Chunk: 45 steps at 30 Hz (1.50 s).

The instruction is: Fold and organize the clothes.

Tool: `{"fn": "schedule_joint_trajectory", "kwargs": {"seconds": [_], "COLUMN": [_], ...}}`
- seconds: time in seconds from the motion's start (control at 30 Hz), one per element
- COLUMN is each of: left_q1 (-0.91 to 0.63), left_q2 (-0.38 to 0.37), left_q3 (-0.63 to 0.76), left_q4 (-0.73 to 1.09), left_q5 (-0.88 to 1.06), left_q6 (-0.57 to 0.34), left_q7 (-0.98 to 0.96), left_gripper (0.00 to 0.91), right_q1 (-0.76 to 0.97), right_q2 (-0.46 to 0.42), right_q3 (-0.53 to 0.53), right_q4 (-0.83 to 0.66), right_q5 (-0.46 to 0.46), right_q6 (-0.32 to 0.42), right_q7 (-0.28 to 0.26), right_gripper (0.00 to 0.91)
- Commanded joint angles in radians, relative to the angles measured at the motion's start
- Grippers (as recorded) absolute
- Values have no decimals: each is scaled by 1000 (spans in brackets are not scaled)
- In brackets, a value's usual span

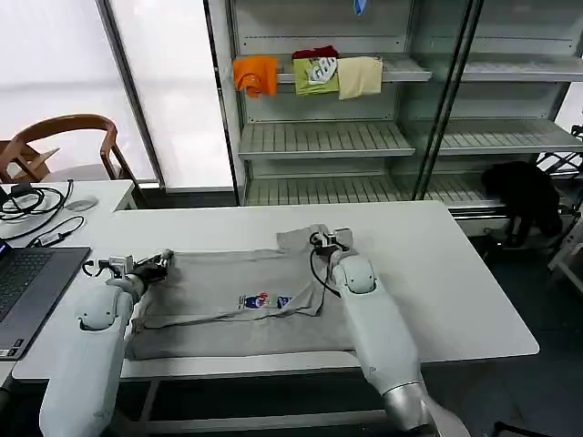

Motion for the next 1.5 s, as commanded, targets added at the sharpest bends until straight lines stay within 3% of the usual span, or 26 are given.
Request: {"fn": "schedule_joint_trajectory", "kwargs": {"seconds": [0.03, 0.2, 0.4, 0.67, 0.97, 1.5], "left_q1": [0, 15, 66, 210, 424, 570], "left_q2": [-1, 1, 10, 20, 25, 38], "left_q3": [-1, -21, -71, -141, -206, -256], "left_q4": [-16, -31, -113, -261, -391, -454], "left_q5": [-26, -110, -243, -311, -434, -440], "left_q6": [-5, -114, -193, -183, -194, -189], "left_q7": [-6, 7, -15, -15, 53, 117], "left_gripper": [10, 10, 10, 10, 10, 10], "right_q1": [-21, -73, -198, -354, -592, -739], "right_q2": [49, 49, 45, -44, -156, -205], "right_q3": [1, -6, -17, -23, 26, 36], "right_q4": [40, 134, 338, 623, 845, 935], "right_q5": [13, 23, 106, 144, 235, 198], "right_q6": [78, 174, 223, 129, 85, 63], "right_q7": [-28, -4, 29, 53, 47, 46], "right_gripper": [0, 0, 0, 0, 0, 0]}}
